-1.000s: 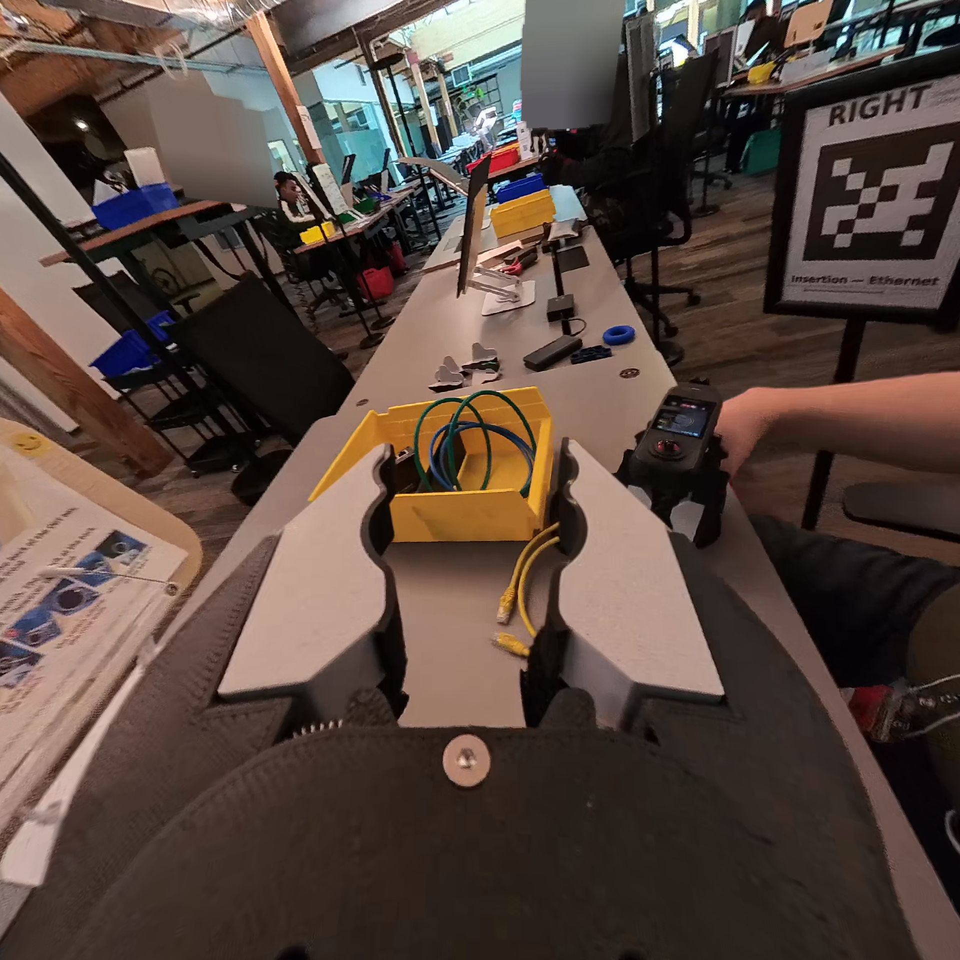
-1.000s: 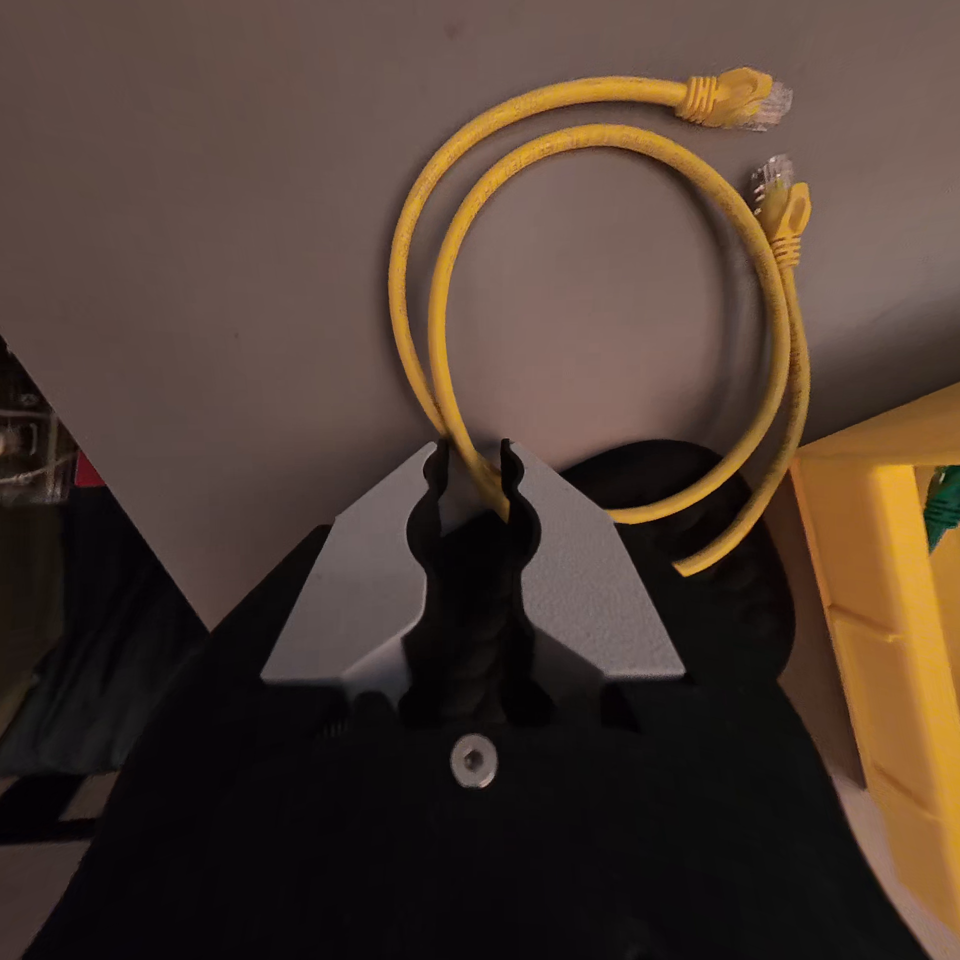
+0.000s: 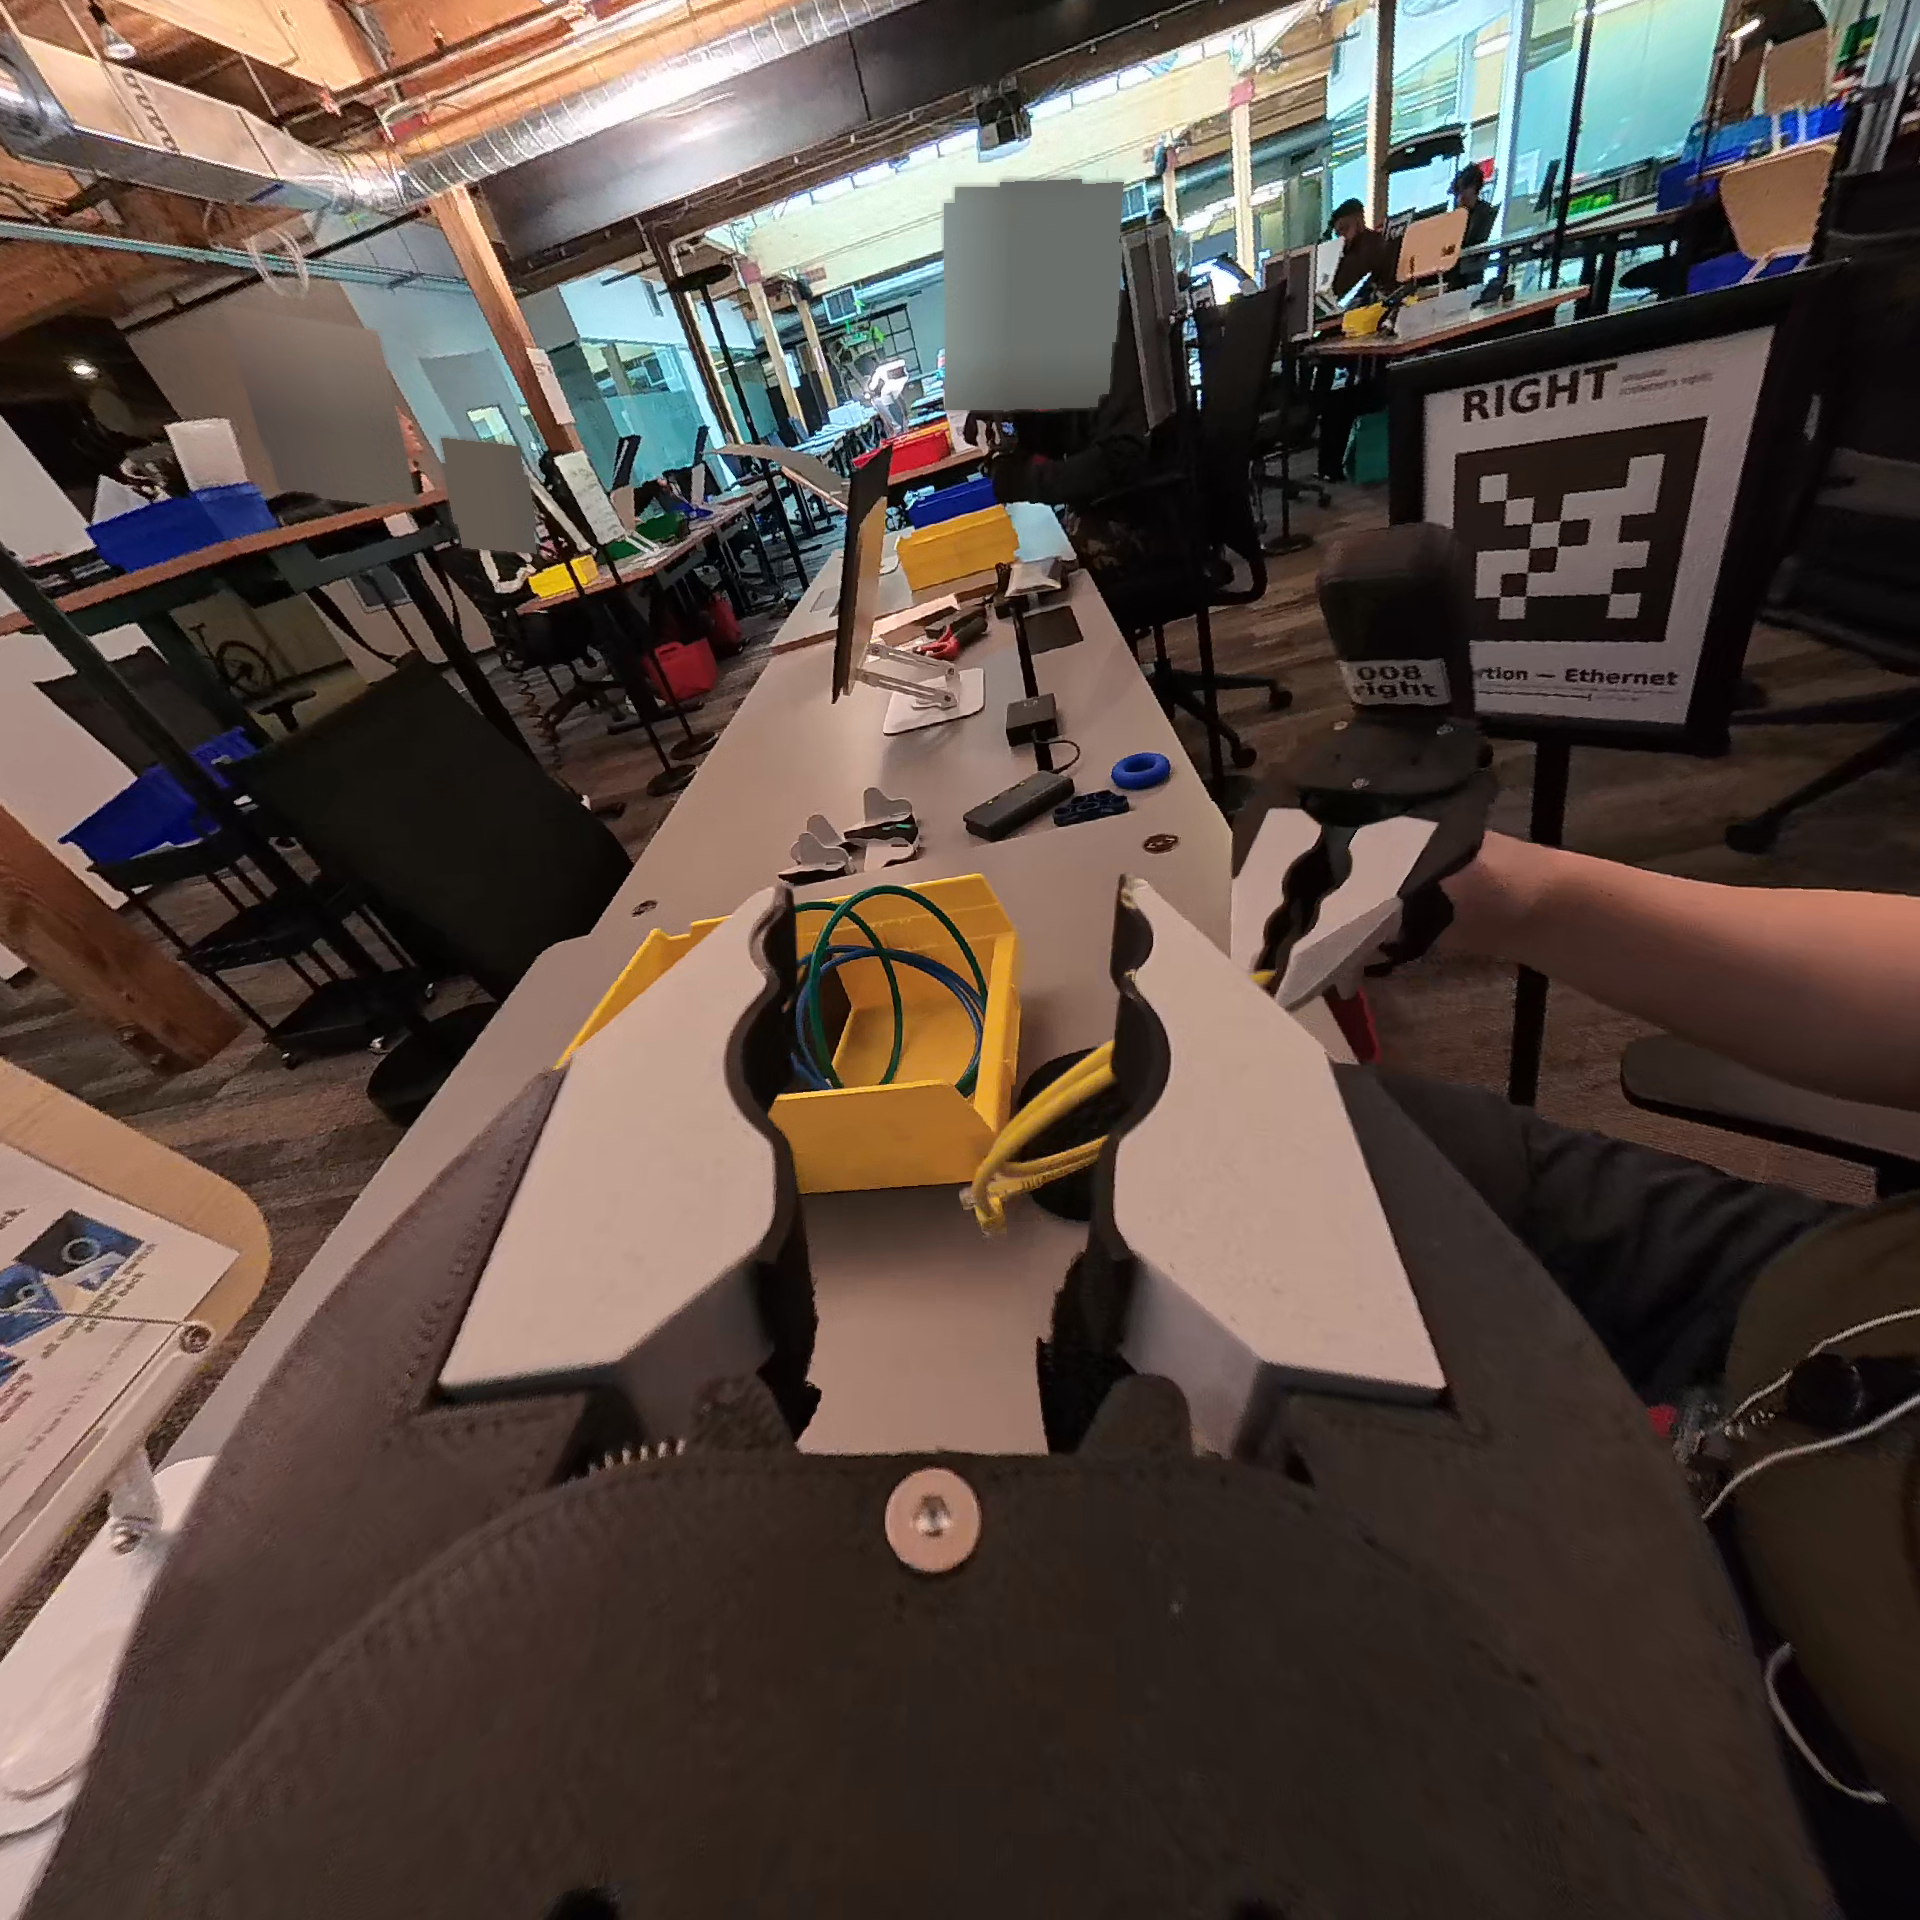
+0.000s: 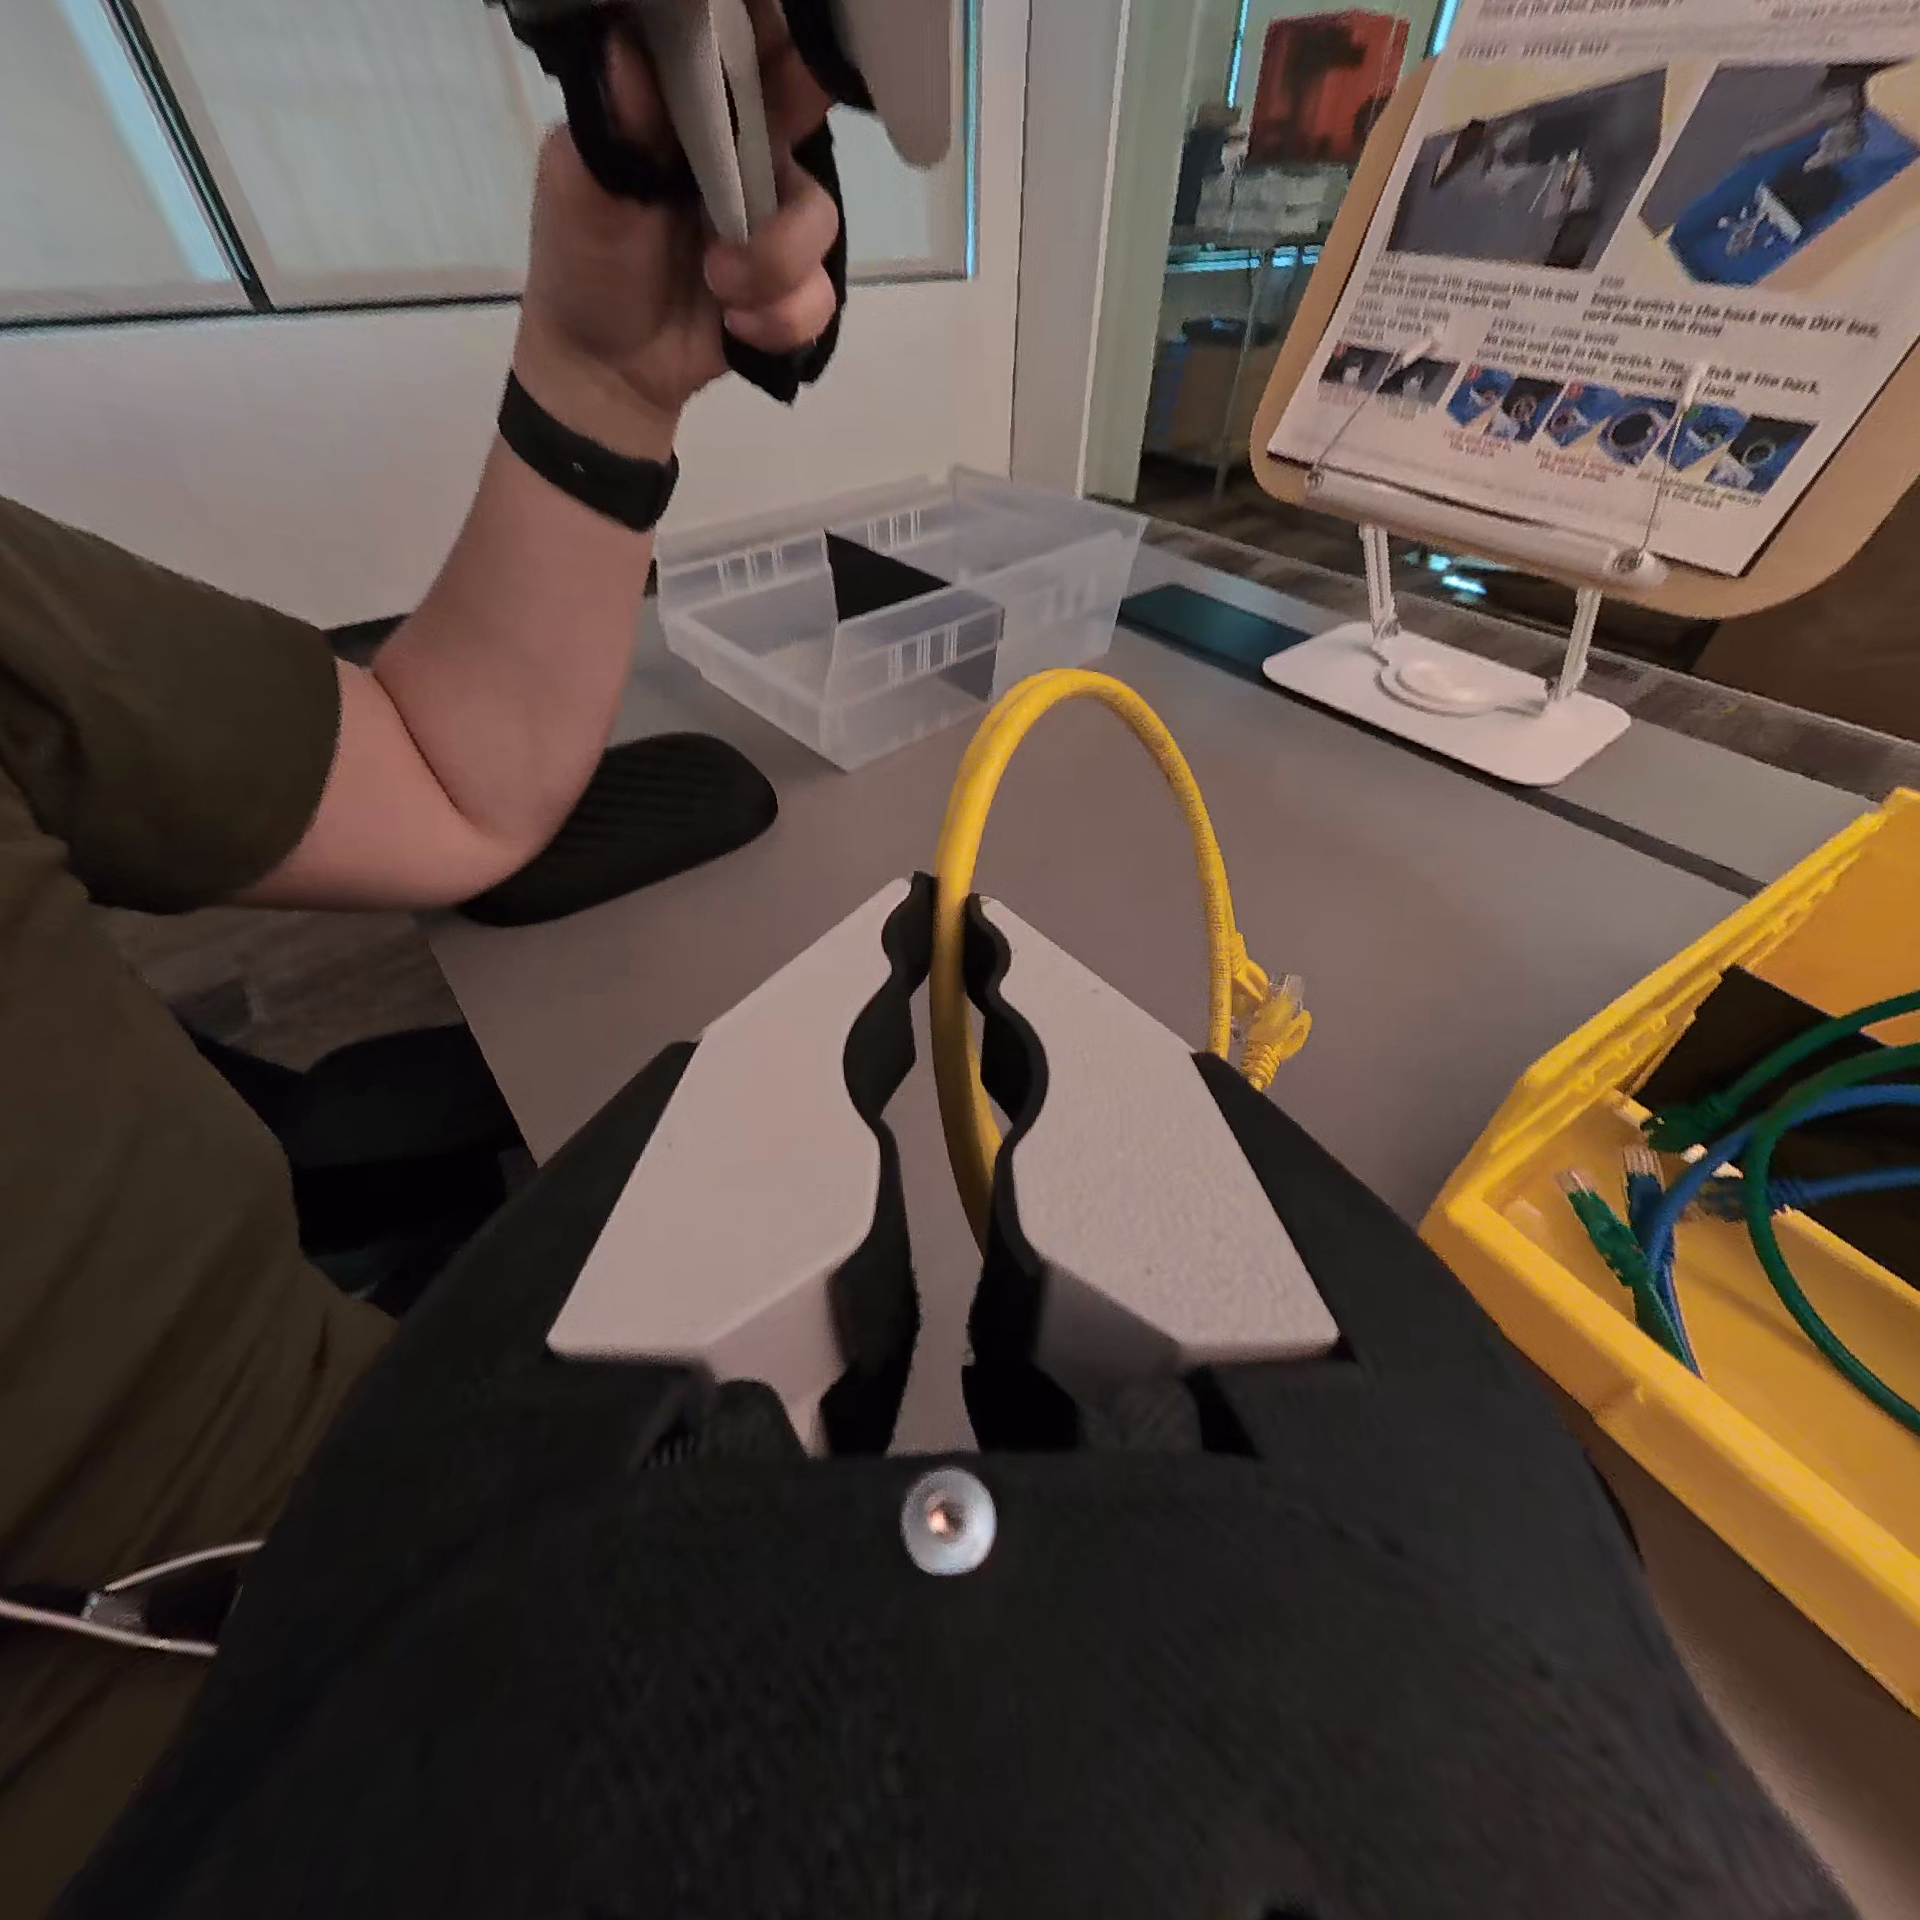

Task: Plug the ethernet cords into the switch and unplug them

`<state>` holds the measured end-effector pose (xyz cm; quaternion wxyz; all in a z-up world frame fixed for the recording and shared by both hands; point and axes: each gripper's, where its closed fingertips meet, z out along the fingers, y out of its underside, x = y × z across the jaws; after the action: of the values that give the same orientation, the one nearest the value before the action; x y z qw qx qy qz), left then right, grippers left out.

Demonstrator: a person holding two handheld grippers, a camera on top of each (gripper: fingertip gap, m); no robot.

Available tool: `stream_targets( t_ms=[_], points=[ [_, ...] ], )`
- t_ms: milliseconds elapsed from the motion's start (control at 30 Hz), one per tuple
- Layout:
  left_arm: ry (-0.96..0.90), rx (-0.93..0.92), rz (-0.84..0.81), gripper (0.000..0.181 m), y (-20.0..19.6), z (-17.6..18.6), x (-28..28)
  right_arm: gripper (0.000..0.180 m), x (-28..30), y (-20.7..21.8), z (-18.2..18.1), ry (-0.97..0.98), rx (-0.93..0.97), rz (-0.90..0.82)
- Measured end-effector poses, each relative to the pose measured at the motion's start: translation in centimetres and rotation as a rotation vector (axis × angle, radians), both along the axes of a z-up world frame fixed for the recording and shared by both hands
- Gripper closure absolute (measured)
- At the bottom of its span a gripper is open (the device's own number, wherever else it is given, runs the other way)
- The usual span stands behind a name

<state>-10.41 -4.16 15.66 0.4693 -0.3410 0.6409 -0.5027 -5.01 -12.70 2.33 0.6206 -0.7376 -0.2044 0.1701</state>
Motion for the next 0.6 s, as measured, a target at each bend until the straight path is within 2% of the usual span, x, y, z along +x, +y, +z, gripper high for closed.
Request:
stream_targets(
  t_ms=[300, 600],
  points=[
    [-0.1, -0.01, 0.07, 0.121, 2.4, 2.8, -2.5, 0.176, 2.8, 1.7, 4.9, 0.121, 0.123, -0.025],
    [-0.182, -0.048, 0.044, 0.121, 2.7, 5.0, -5.2, 0.175, 11.6, 4.2, 8.7, 0.044, 0.134, -0.252]
  ],
)
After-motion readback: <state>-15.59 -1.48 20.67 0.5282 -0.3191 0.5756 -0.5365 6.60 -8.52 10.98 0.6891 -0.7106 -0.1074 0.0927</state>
